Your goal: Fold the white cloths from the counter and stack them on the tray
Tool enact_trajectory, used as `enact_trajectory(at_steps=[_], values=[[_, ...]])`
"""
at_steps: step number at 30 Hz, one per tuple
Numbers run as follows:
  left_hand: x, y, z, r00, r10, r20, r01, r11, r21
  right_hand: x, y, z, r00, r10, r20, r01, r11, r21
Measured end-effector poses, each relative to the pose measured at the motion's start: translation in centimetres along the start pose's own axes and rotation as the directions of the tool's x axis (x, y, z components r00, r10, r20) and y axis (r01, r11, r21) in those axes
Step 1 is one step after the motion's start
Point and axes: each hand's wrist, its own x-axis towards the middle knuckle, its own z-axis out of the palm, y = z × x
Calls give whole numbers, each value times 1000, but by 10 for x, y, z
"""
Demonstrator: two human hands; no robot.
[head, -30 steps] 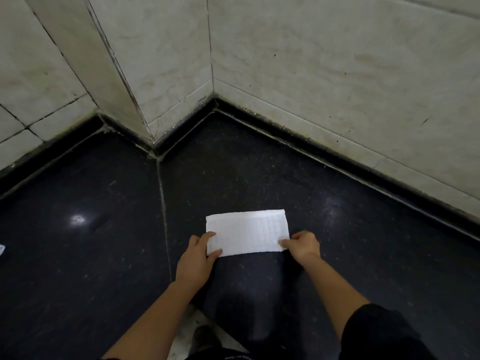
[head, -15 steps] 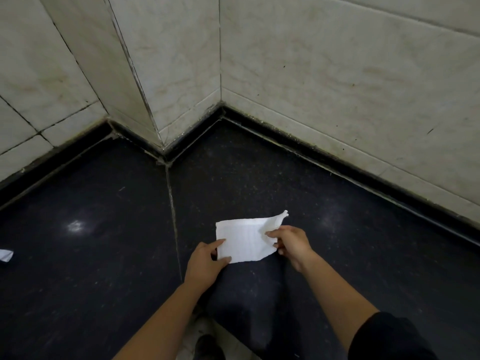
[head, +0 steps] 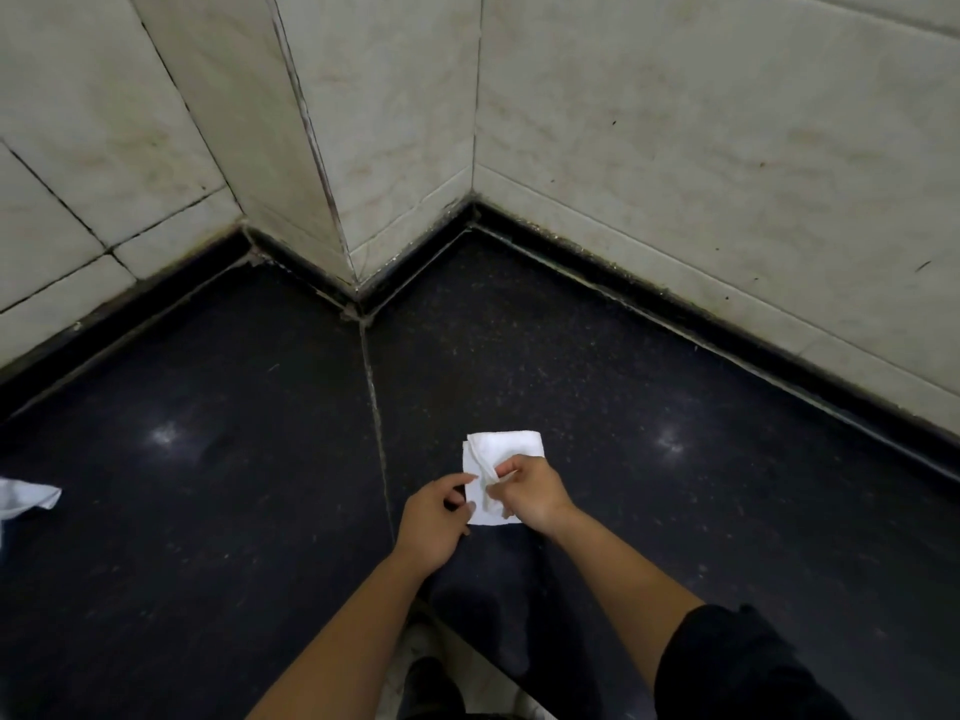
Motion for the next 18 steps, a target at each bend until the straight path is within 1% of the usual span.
enact_trajectory(at_steps=[4, 8, 11, 14, 18], values=[[-2, 2, -2, 1000, -20, -6, 20, 1000, -14, -1, -3, 4, 1000, 11, 27, -11, 1000, -9], [-3, 9, -5, 999, -49, -12, 48, 997, -52, -4, -8, 0, 994, 18, 105, -20, 999, 26], [-2, 13, -5, 996, -74, -38, 72, 996, -58, -4, -7, -13, 997, 45, 63, -49, 997, 54], [-2, 16, -1, 994, -91, -65, 88, 995, -48, -3, -1, -31, 998, 66, -17, -63, 987, 146], [0, 17, 1, 990, -118, -73, 118, 993, -4, -1, 13, -48, 989, 146, -32, -138, 974, 180]])
